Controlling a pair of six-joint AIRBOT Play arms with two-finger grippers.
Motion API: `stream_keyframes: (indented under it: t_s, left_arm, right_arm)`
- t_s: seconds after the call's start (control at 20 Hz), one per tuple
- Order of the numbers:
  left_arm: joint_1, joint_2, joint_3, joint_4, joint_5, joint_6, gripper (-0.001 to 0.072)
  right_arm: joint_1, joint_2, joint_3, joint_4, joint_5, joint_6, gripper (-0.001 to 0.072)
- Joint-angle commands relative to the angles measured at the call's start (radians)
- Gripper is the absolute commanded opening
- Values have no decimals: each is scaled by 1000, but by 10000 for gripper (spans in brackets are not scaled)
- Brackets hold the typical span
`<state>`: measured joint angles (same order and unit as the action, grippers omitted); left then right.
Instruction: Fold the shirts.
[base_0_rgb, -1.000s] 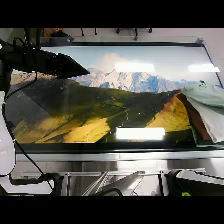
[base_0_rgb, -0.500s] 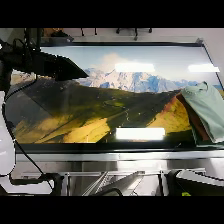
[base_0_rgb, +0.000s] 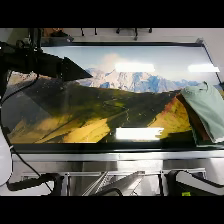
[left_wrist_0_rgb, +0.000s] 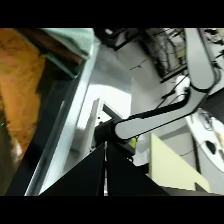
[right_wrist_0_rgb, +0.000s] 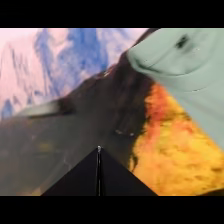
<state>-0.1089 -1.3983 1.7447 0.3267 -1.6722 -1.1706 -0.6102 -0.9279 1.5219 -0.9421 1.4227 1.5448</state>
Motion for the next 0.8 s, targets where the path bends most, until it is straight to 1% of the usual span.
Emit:
stream_keyframes:
  t_s: [0.0,0.1,0.15,0.2,0.25,0.3,0.35,0.45,0.75]
  left_arm:
    - [-82,180,-209,304,118,-25,14]
    - [-139,319,-429,429,182,-42,15]
    - [-164,389,-544,473,224,-58,15]
    - [-188,462,-666,505,272,-77,15]
    - [-208,525,-778,521,322,-100,15]
    - [-216,573,-867,518,368,-111,16]
    - [-219,610,-936,518,396,-123,16]
    - [-212,661,-1022,518,398,-127,16]
    - [-128,760,-1098,518,394,-133,17]
  right_arm:
    - [319,132,-211,-78,-47,-61,22]
    - [496,243,-431,-119,-65,-64,22]
    - [582,309,-564,-121,-105,-64,23]
    - [656,369,-686,-120,-159,-52,22]
    - [709,412,-775,-120,-209,-51,23]
    - [747,443,-844,-120,-255,-26,23]
    - [763,455,-880,-116,-277,-11,22]
    - [768,453,-893,-109,-271,-11,23]
    - [768,454,-893,-64,-271,-12,23]
